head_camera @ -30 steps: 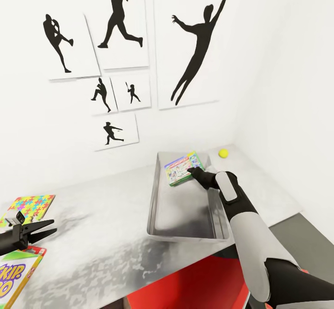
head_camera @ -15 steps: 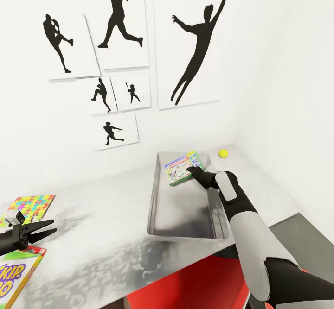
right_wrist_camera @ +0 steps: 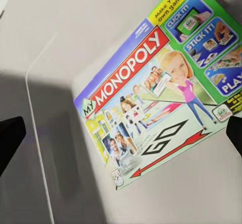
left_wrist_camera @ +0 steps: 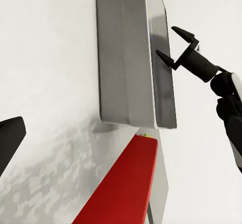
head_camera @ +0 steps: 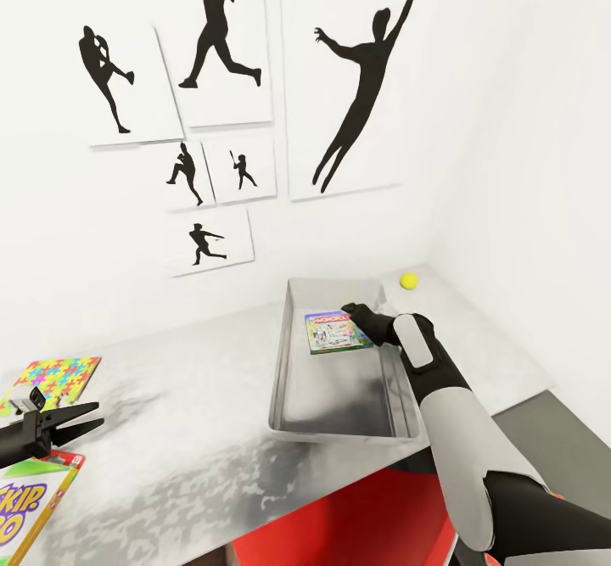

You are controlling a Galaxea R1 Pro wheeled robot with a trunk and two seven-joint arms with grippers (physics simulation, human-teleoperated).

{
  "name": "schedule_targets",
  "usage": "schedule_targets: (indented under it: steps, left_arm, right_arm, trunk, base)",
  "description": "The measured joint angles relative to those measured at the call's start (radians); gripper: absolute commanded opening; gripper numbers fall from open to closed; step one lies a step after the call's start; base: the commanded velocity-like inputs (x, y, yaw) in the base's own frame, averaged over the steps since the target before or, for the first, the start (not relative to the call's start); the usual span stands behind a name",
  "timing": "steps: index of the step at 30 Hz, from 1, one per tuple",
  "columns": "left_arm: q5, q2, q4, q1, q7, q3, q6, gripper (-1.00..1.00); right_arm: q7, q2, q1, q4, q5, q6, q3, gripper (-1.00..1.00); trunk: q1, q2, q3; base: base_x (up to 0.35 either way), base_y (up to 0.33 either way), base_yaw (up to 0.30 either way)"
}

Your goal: Put all the toys in the child's room - the three board games (two on the bed and one on the table), the two jigsaw puzzles on the table, and the tennis ball on the table - inside the toy box on the table in the child's room.

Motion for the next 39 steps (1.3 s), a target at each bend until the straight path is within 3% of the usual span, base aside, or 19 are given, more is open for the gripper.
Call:
schedule_targets:
  steps: [15, 22, 31, 39]
  left_arm:
    - [0.000, 0.000, 0.000, 0.000, 0.000, 0.000, 0.000, 1.00]
    - [0.000, 0.000, 0.000, 0.000, 0.000, 0.000, 0.000, 1.00]
    - [0.000, -0.002, 0.000, 0.000, 0.000, -0.001, 0.000, 1.00]
    - [-0.001, -0.003, 0.000, 0.000, 0.000, -0.002, 0.000, 1.00]
  right_arm:
    - [0.009, -0.002, 0.001, -0.011, 0.000, 0.001, 0.029, 1.00]
    - [0.018, -0.005, 0.005, -0.093, -0.010, 0.026, 0.035, 1.00]
    - [0.061, -0.010, 0.028, -0.283, -0.016, 0.172, 0.030, 1.00]
    - [0.111, -0.014, 0.037, -0.393, -0.033, 0.282, 0.028, 1.00]
  trunk:
    - [0.000, 0.000, 0.000]
    - [0.000, 0.000, 0.005]
    - [0.000, 0.000, 0.017]
    - [0.000, 0.000, 0.029]
  base:
    - [0.000, 0.000, 0.000]
    - [0.000, 0.000, -0.069]
    - [0.000, 0.000, -0.129]
    - [0.000, 0.000, -0.136]
